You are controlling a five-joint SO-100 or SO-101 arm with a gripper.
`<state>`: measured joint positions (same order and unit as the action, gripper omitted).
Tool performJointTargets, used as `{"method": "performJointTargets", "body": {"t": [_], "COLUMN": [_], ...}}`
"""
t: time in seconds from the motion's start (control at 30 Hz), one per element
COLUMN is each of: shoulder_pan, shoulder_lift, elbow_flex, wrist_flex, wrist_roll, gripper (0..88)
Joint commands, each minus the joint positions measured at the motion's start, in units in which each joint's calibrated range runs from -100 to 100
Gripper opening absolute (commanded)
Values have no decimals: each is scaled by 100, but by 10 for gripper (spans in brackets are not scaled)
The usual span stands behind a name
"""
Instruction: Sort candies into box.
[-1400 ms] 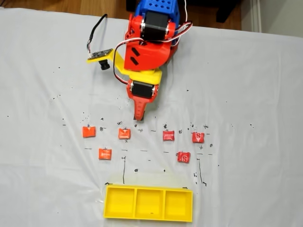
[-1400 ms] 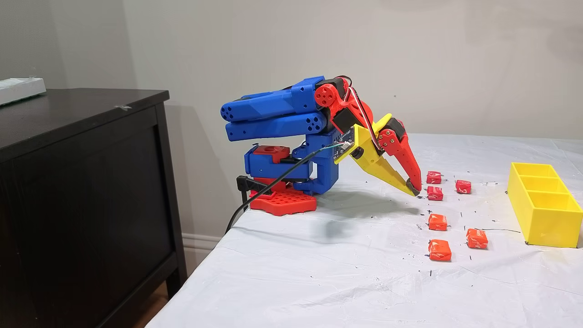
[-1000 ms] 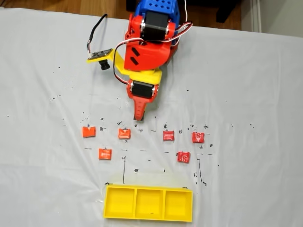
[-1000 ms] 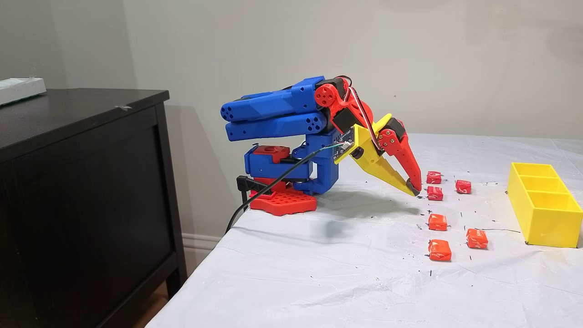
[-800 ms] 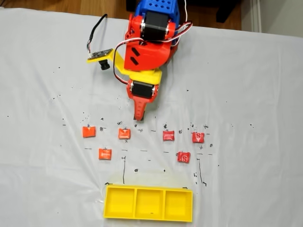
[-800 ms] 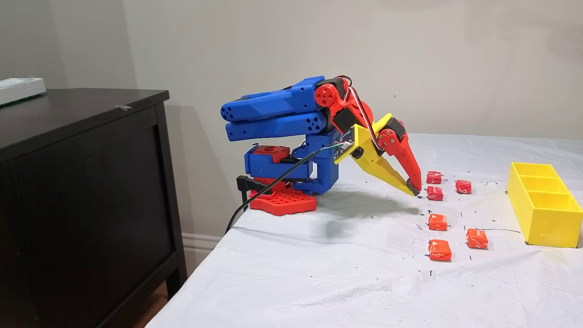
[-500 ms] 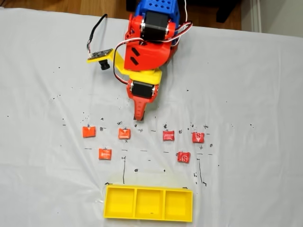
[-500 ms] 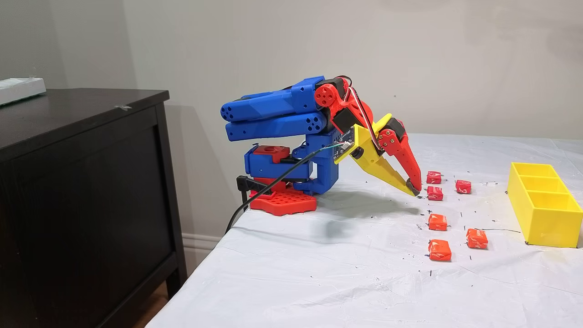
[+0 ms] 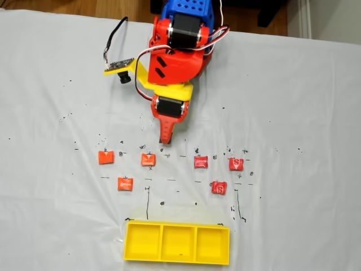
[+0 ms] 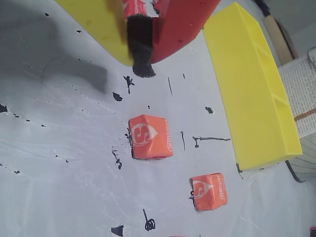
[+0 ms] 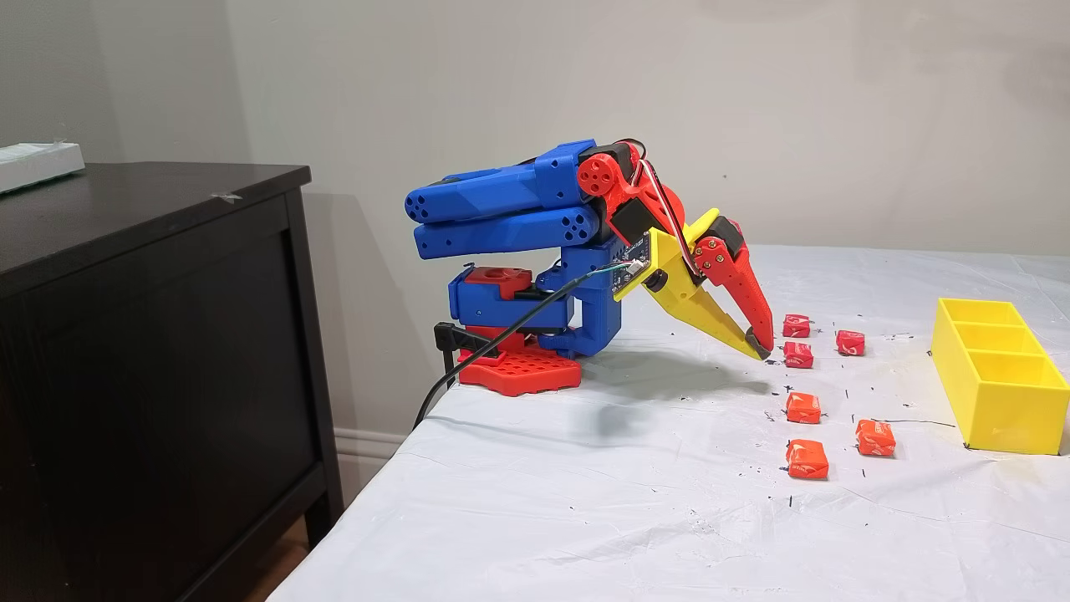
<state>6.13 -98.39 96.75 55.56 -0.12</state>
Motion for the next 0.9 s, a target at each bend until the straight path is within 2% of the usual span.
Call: {"method": "performJointTargets", "body": {"t": [0.0, 0.6, 0.87], "shoulder_pan": [-51, -51, -332], "shoulder_lift": [-59, -59, -67], "elbow_flex": [70, 70, 6], "wrist_flex": [-83, -83, 73], "wrist_roll": [34, 44, 137], "gripper": [2, 2, 1]}}
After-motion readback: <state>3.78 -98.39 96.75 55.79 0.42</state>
